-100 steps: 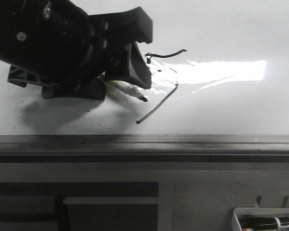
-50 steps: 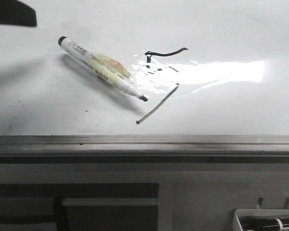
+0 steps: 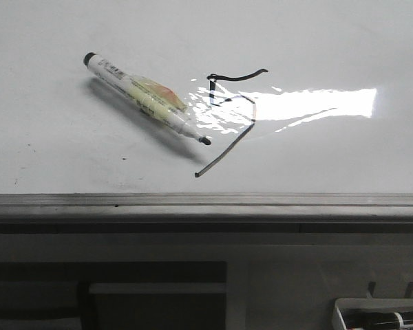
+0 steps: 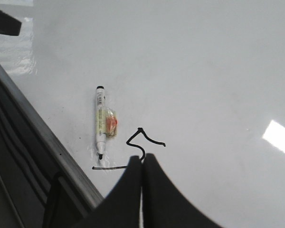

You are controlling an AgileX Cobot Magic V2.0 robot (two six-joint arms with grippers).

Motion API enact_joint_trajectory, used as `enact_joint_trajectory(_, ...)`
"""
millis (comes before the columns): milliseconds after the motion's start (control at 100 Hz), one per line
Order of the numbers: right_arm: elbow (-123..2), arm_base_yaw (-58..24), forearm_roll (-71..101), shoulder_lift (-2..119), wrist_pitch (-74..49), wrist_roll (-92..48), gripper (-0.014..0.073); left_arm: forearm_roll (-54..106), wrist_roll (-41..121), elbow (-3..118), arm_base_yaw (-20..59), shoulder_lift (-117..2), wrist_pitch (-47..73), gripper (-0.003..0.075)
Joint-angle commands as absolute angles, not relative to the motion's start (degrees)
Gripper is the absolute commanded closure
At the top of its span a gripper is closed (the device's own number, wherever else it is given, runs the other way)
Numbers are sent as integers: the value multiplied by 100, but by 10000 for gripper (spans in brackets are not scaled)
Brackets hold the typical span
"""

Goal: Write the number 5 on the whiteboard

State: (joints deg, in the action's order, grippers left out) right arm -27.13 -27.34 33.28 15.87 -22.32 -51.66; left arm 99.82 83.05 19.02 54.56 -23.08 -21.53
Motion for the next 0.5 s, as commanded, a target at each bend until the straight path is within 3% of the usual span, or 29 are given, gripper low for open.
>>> enact_joint_trajectory(0,-2633,-2711,3360,1262,-1603,-5136,654,9844,8331,1829,5497,-1972,-2024,741)
enact_joint_trajectory(490,-2473,-2711,3360,965,-1605,-5136,654,9918,8320,1583,5497,-1694,-2025,741)
